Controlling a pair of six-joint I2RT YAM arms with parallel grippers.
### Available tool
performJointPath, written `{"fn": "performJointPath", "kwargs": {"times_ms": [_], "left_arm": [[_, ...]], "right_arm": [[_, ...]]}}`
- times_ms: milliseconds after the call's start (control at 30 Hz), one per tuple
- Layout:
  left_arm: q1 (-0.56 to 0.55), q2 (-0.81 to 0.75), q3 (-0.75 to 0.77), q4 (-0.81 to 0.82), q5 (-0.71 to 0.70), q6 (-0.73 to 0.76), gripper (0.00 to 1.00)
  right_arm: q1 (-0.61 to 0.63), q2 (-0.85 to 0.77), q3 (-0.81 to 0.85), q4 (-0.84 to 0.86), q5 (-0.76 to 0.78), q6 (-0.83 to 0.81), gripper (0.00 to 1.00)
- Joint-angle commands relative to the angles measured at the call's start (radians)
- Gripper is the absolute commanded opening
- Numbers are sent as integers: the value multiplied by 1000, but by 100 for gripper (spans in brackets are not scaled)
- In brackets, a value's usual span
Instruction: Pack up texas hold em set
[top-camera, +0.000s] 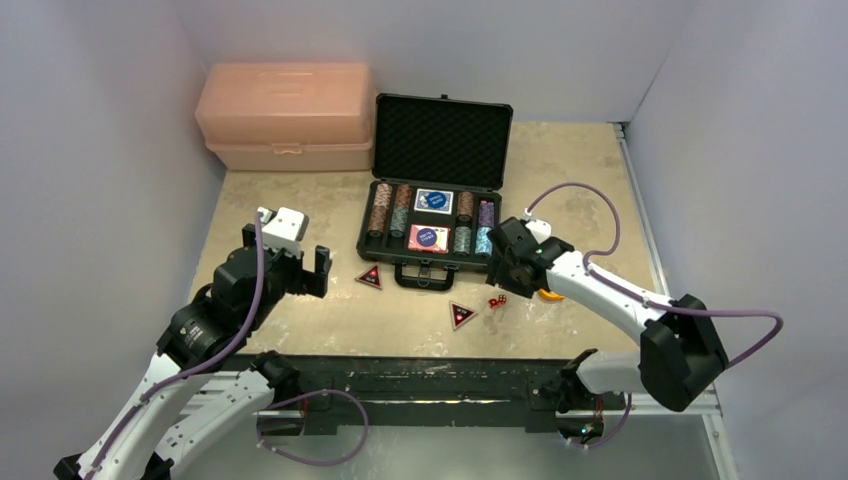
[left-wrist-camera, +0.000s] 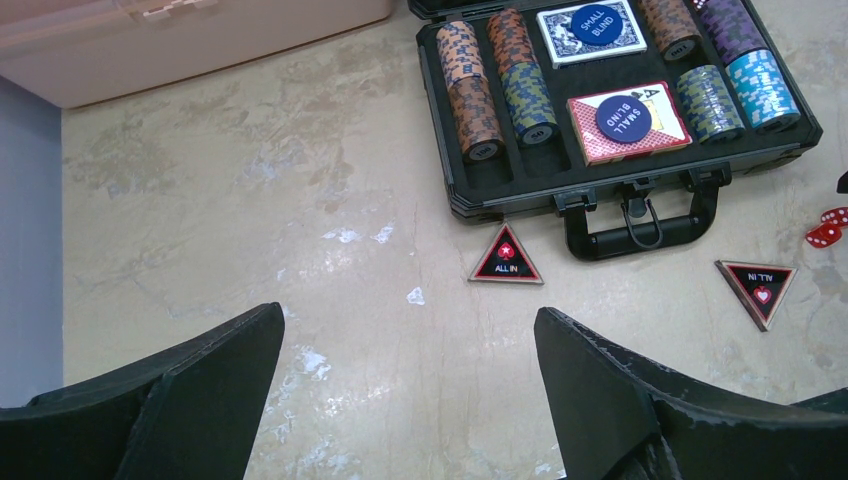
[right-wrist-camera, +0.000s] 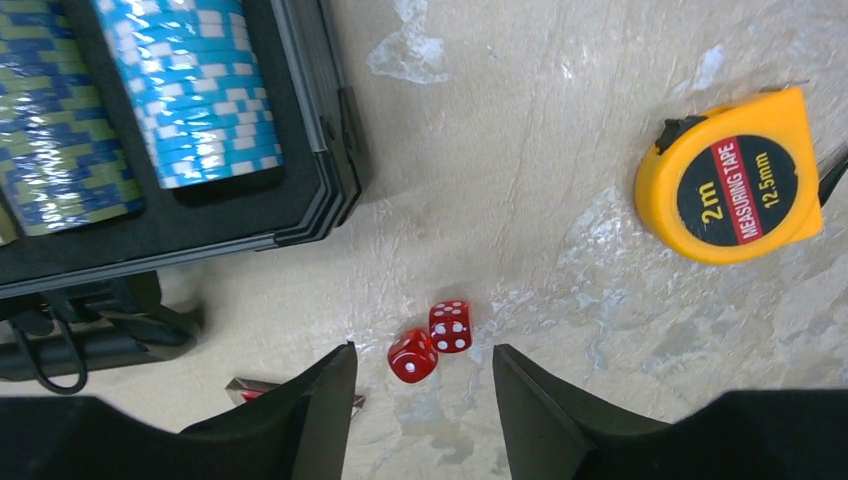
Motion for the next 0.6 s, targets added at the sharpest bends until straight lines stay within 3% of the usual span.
{"fn": "performJointPath", "kwargs": {"times_ms": [0,567], "left_arm": [[0,-1,-5,21,4,14,96],[-2,3,-4,22,1,15,96]], "right_arm": [[3,41,-28,30,-18,62,55],[2,127,-60,72,-21,54,42]]}}
